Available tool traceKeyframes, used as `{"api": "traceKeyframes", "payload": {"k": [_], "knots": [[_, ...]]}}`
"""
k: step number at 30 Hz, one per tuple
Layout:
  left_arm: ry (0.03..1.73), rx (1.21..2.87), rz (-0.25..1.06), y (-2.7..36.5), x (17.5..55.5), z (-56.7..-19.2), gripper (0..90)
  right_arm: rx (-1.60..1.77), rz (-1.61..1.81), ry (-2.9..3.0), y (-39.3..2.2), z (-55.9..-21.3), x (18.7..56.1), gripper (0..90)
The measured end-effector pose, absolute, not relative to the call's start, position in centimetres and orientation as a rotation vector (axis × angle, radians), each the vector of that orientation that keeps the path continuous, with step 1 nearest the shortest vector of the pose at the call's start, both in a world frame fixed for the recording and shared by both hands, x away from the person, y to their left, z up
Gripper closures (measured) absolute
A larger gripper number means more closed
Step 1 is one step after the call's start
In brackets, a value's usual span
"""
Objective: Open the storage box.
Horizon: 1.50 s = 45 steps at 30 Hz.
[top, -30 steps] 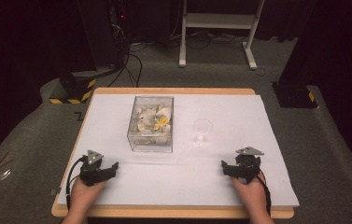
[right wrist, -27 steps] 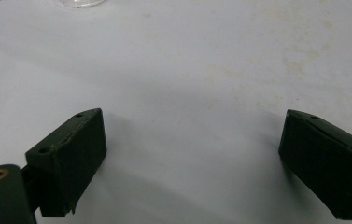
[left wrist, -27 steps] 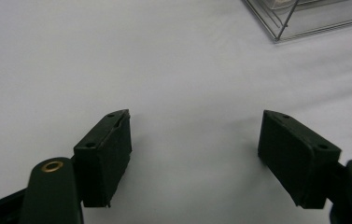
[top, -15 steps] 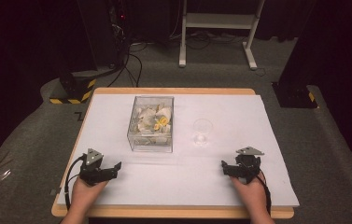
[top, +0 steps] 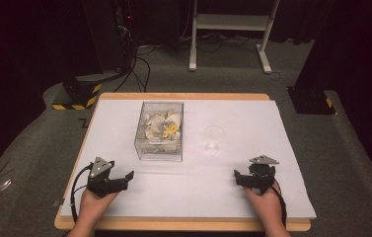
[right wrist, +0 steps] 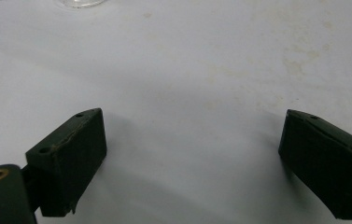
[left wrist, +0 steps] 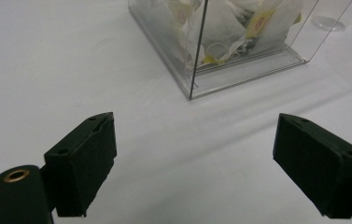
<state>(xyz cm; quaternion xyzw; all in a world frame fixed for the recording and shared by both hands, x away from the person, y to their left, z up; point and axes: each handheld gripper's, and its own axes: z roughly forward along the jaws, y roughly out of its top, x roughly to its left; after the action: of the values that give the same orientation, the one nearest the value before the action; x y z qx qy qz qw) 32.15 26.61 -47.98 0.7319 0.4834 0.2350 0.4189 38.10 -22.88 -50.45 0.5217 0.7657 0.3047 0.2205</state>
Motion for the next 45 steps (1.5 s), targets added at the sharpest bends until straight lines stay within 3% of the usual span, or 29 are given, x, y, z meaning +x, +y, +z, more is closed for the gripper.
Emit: {"api": "traceKeyframes", "payload": {"k": [13, 45], "knots": [[1.111, 1.823, 0.568, 24.9, 31.5, -46.9, 8.3, 1.442, 0.842, 2.117, -22.9, -50.5, 38.1, 7.6], [1.012, 1.866, 0.545, 19.6, 34.0, -46.4, 12.0, 1.440, 0.842, 2.115, -22.9, -50.5, 38.1, 7.7]]}}
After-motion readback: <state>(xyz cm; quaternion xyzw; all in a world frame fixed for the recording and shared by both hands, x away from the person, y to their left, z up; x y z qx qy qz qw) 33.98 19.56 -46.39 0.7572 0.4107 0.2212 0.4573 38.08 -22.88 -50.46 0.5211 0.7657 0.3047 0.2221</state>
